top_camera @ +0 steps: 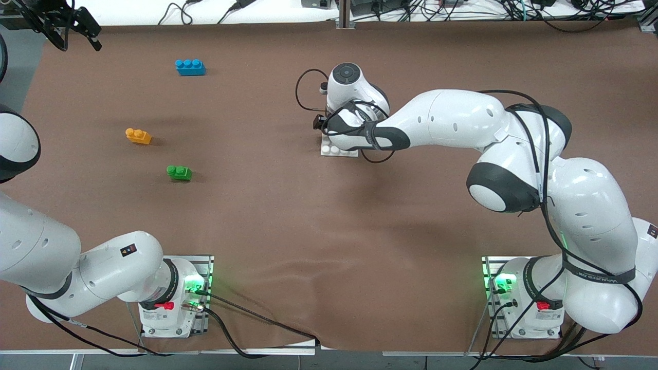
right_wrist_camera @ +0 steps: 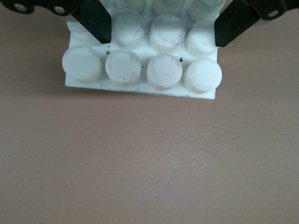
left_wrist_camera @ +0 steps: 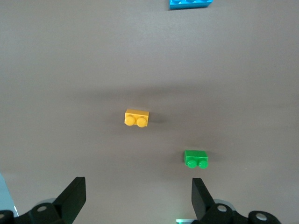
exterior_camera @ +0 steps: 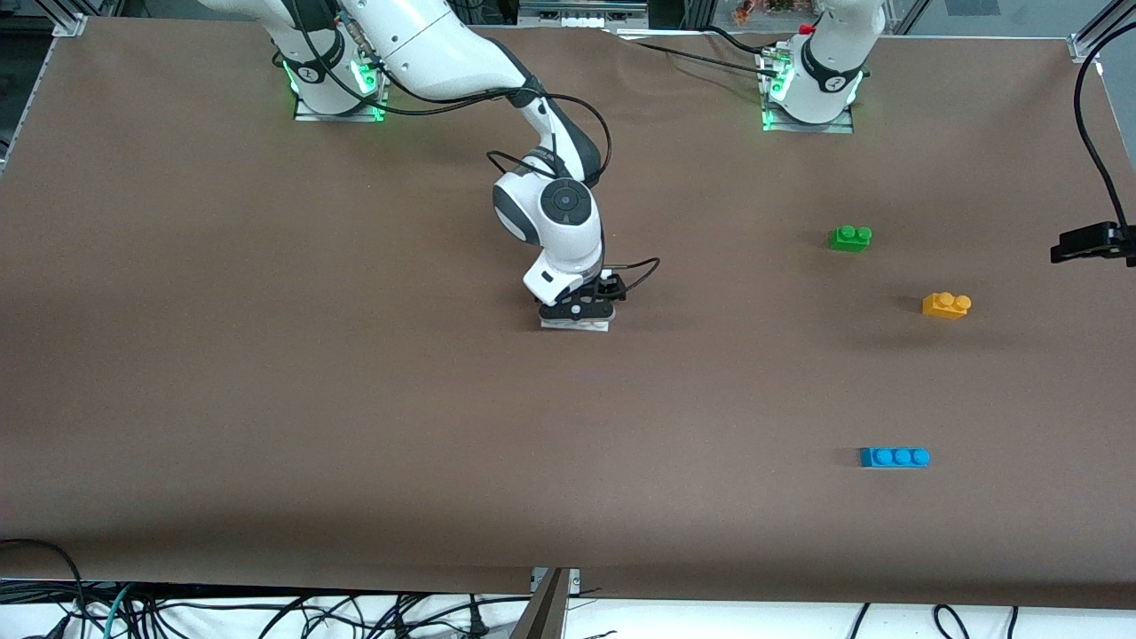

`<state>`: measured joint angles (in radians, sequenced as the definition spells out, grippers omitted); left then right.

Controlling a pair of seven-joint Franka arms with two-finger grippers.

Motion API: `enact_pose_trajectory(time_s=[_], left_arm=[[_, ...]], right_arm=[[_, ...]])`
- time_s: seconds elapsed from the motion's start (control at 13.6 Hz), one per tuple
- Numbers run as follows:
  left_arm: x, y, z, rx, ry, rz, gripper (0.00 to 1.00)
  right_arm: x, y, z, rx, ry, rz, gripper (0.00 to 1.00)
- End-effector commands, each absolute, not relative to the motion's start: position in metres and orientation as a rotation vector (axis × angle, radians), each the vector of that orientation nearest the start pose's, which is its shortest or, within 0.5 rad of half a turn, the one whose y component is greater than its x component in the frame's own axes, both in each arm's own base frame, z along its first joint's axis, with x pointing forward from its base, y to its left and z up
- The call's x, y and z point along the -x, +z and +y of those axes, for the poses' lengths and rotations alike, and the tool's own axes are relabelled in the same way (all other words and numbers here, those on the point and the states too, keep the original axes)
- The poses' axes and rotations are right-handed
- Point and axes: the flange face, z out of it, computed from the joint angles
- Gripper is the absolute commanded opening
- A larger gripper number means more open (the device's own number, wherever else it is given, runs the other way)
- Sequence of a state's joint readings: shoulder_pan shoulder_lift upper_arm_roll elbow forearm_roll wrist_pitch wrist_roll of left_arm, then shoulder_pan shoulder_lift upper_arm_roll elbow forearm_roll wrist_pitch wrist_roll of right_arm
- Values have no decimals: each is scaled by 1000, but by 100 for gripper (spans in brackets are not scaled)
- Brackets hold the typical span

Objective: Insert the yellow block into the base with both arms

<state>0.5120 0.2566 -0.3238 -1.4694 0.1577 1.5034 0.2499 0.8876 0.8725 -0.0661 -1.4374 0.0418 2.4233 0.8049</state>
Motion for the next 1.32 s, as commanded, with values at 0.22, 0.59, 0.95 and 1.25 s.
enact_pose_trajectory(time_s=[0.22, 0.59, 0.95, 1.25], left_arm=[[-584, 458, 193, 3078, 281, 315, 100], [-562, 385, 220, 3077, 192, 427, 100], [-536, 318, 220, 3084, 72, 416, 100], [-522, 288, 211, 3090, 54, 429, 100]], right_arm=[[-510, 217, 562, 3104, -91, -37, 100], [-556, 308, 538, 3074, -143, -200, 100], [-640, 386, 409, 3077, -132, -301, 100], [-690, 406, 305, 3089, -134, -152, 100]])
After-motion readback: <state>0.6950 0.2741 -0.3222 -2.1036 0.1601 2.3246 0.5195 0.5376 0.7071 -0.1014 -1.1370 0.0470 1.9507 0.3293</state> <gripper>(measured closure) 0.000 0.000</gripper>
